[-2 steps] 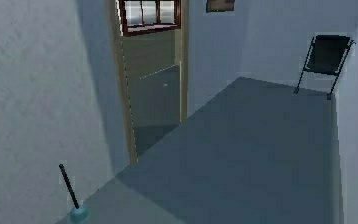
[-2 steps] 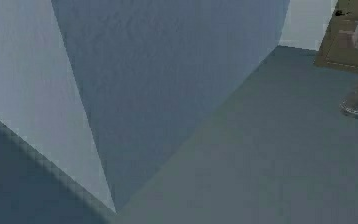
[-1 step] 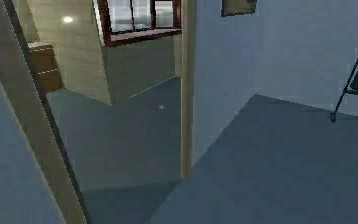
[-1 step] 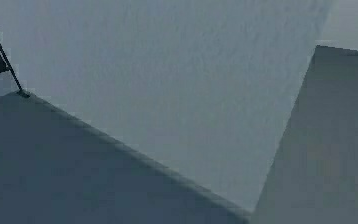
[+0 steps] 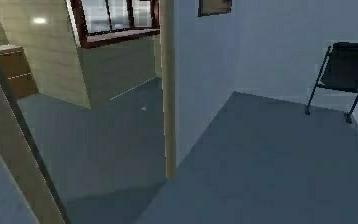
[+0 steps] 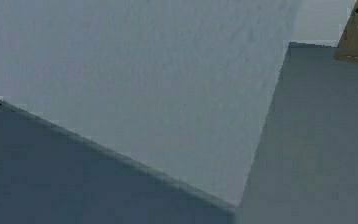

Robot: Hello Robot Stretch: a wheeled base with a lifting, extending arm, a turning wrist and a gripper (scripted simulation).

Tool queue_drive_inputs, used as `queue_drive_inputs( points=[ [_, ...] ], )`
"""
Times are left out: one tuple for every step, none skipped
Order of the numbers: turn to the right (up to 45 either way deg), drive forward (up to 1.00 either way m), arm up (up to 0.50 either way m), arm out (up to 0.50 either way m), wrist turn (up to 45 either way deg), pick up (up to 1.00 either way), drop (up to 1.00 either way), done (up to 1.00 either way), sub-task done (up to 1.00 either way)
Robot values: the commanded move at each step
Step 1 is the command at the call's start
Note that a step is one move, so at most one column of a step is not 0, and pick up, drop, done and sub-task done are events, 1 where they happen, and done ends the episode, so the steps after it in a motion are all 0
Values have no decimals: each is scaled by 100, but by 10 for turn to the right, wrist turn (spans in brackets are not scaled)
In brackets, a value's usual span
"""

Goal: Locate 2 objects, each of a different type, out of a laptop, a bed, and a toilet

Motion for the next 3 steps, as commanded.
queue_drive_inputs(
  points=[
    [0,40,0,0,0,0,0,0,0],
    [0,20,0,0,0,0,0,0,0],
    [-420,0,0,0,0,0,0,0,0]
  ],
)
